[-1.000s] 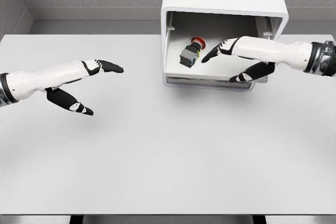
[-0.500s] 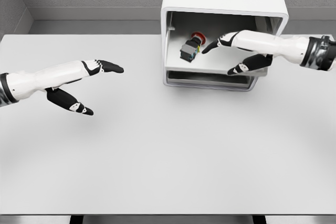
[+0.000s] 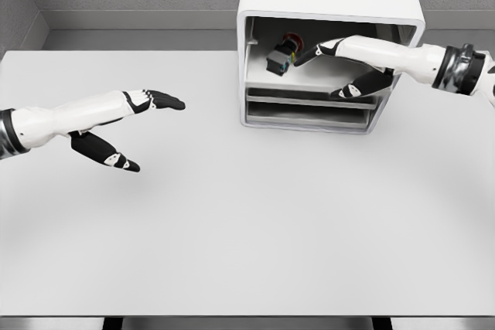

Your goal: Slide open multi-storey tabletop storage cabinets and put open load switch and slide close multi-storey tabletop storage cabinets

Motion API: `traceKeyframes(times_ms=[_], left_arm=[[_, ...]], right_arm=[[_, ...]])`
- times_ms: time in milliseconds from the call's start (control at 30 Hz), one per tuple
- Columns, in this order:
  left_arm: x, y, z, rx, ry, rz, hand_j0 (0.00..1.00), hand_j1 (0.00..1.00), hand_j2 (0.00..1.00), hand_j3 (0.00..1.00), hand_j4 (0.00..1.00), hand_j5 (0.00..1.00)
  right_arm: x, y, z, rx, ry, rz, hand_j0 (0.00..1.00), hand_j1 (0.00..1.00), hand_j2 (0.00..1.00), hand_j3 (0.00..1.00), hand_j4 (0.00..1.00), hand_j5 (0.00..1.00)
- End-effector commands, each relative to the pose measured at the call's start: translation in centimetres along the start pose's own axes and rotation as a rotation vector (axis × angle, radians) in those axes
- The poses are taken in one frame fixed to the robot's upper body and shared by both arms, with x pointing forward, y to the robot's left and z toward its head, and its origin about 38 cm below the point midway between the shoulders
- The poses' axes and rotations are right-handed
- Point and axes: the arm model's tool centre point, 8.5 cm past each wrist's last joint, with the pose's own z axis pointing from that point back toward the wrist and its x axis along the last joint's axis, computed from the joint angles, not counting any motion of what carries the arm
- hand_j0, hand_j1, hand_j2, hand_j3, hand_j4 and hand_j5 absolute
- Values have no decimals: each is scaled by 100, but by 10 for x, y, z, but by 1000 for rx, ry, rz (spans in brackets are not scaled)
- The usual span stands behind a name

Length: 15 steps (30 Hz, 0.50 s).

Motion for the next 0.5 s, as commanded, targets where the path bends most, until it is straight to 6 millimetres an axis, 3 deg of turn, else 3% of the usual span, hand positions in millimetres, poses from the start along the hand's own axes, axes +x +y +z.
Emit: traceKeyframes(times_ms=[0,100,133,267,333,400,467], left_arm=[[0,1,1,4,1,4,100,100,100,100,100,100],[0,1,1,2,1,4,100,100,100,100,100,100],[0,1,1,4,1,3,100,100,100,100,100,100],[0,3,5,19,8,1,100,100,100,100,100,100],[0,3,4,9,13,-14,100,100,100,100,100,100],[-1,2,4,6,14,-15,100,100,100,100,100,100],[-1,5,4,7,19,-32,100,100,100,100,100,100]], right_arm=[[-1,-2,2,-9,3,-6,80,80,80,80,80,80],[0,-4,4,-11,3,-1,79,79,79,79,79,79],[9,-6,1,-7,-22,16,79,79,79,79,79,79],[72,-14,18,63,-135,173,78,78,78,78,78,78],[92,-8,31,109,-160,213,78,78,78,78,78,78],[95,-4,48,154,-132,225,78,78,78,78,78,78],[84,8,72,220,-65,185,78,78,78,78,78,78]])
